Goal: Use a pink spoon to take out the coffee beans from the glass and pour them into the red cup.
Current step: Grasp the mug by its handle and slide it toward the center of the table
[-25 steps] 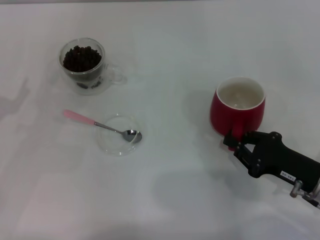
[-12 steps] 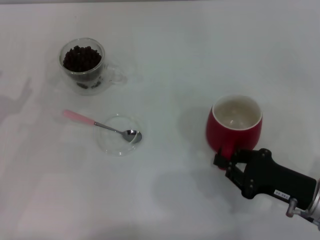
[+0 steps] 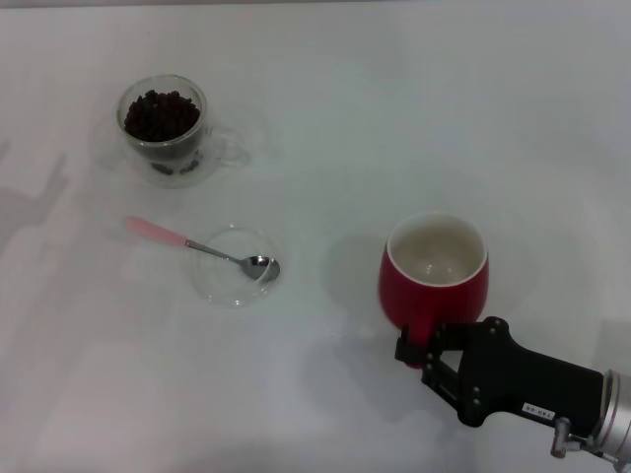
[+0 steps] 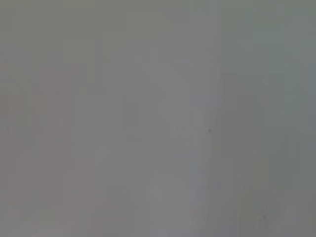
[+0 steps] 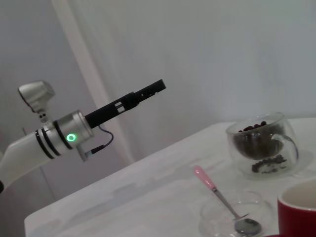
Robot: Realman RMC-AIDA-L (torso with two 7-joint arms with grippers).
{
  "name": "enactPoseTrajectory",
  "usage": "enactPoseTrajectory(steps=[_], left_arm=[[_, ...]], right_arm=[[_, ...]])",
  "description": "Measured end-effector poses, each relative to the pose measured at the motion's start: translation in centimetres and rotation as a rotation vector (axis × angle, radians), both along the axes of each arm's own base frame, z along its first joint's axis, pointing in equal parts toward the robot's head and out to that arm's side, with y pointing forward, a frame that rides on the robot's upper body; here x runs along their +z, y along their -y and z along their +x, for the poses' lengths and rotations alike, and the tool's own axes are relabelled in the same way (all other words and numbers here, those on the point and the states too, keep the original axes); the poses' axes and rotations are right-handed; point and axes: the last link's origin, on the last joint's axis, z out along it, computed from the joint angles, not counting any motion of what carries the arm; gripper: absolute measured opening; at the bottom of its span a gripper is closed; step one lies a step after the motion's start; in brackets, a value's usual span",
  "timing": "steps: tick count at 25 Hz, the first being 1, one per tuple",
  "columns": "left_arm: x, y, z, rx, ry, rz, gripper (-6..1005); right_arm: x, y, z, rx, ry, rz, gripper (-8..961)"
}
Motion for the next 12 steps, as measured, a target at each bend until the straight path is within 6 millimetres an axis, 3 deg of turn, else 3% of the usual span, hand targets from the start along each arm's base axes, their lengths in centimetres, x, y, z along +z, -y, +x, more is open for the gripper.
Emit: enactPoseTrajectory(steps=[12], left_arm=[[-0.2, 0.2, 0.1, -0.008, 0.010, -0.002, 787]], right_arm=[[0.4, 0.2, 1.2, -0.025, 0.044, -0.001, 118]])
